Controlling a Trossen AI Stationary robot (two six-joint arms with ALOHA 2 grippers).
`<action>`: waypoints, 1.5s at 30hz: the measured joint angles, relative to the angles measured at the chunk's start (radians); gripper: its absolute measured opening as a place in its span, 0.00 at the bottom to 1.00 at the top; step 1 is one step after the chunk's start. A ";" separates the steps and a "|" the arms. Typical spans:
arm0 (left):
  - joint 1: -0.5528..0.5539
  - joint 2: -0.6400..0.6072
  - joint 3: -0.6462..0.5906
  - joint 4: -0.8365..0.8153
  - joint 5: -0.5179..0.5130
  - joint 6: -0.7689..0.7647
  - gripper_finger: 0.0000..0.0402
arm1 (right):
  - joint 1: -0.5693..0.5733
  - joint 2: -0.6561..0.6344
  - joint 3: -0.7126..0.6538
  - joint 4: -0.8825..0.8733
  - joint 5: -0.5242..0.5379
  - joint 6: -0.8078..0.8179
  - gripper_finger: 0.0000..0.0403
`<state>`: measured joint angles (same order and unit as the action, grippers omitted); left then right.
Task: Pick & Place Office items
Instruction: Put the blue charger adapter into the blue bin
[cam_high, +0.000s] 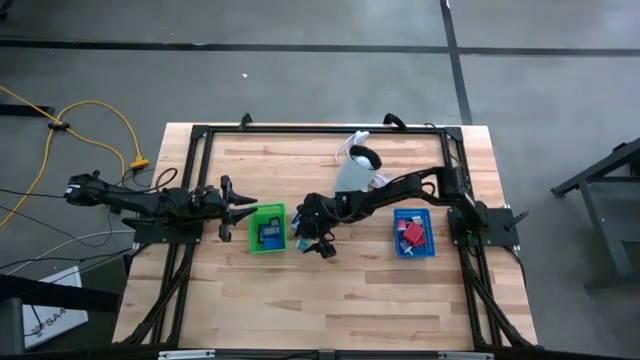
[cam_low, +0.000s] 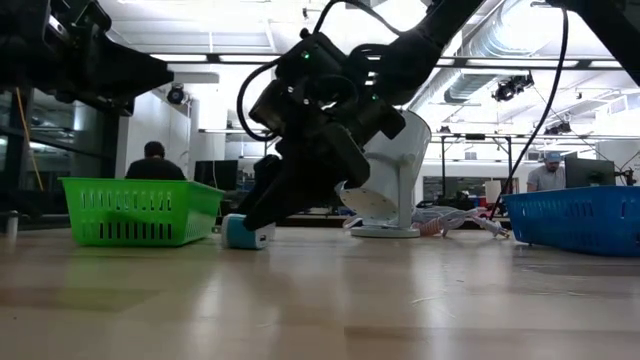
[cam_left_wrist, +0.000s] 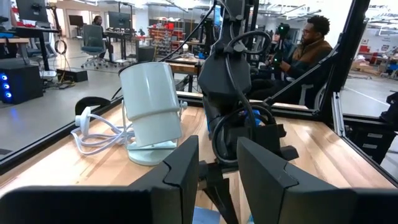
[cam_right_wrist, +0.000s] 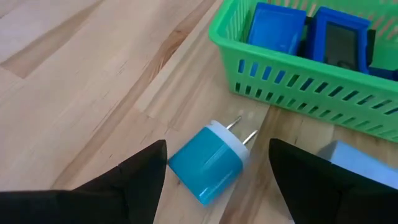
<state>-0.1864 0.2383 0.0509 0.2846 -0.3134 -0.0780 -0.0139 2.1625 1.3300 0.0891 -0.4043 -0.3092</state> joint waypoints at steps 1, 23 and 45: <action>0.000 0.001 0.000 0.003 0.000 0.000 0.26 | 0.000 0.000 0.000 0.003 0.001 -0.001 0.67; 0.000 0.001 0.000 0.009 0.000 0.000 0.26 | 0.051 0.001 -0.002 0.005 0.241 0.155 0.67; 0.000 0.001 0.000 0.009 0.000 0.000 0.26 | 0.100 0.001 -0.002 0.005 0.456 0.328 0.67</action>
<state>-0.1864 0.2394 0.0509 0.2932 -0.3134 -0.0780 0.0860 2.1635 1.3285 0.0938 0.0521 0.0189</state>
